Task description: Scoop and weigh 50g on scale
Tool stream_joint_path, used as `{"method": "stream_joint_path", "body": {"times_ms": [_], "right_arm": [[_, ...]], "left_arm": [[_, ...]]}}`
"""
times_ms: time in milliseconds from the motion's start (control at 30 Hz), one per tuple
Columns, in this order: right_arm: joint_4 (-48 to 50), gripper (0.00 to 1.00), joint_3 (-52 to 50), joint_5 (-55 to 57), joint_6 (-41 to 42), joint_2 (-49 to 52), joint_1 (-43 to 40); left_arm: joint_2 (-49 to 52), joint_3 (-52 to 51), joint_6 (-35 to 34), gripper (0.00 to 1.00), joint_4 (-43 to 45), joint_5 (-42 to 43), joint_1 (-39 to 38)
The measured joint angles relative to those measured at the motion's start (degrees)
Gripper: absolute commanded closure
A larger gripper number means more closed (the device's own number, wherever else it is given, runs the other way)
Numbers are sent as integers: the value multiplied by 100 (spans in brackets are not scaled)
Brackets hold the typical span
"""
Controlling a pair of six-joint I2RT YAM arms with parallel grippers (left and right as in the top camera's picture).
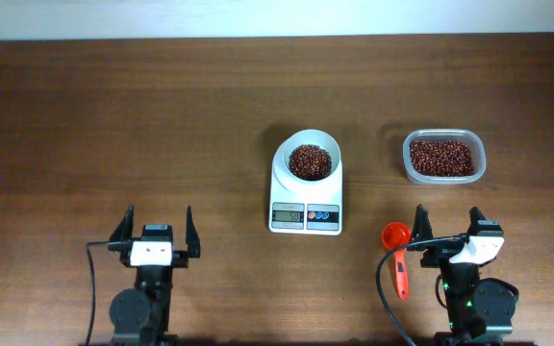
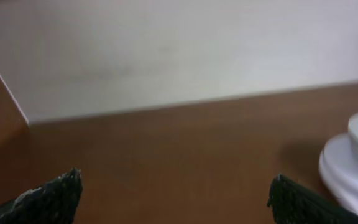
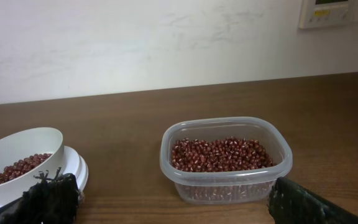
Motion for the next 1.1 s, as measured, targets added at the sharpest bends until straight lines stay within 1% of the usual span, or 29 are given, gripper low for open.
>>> {"method": "stream_joint_path", "body": {"times_ms": [100, 1100], "right_arm": [[2, 1, 0, 0, -2, 0, 0], [0, 1, 0, 0, 0, 0, 0]], "left_arm": [[2, -4, 0, 1, -267, 0, 0], [0, -4, 0, 1, -269, 4, 0]]}}
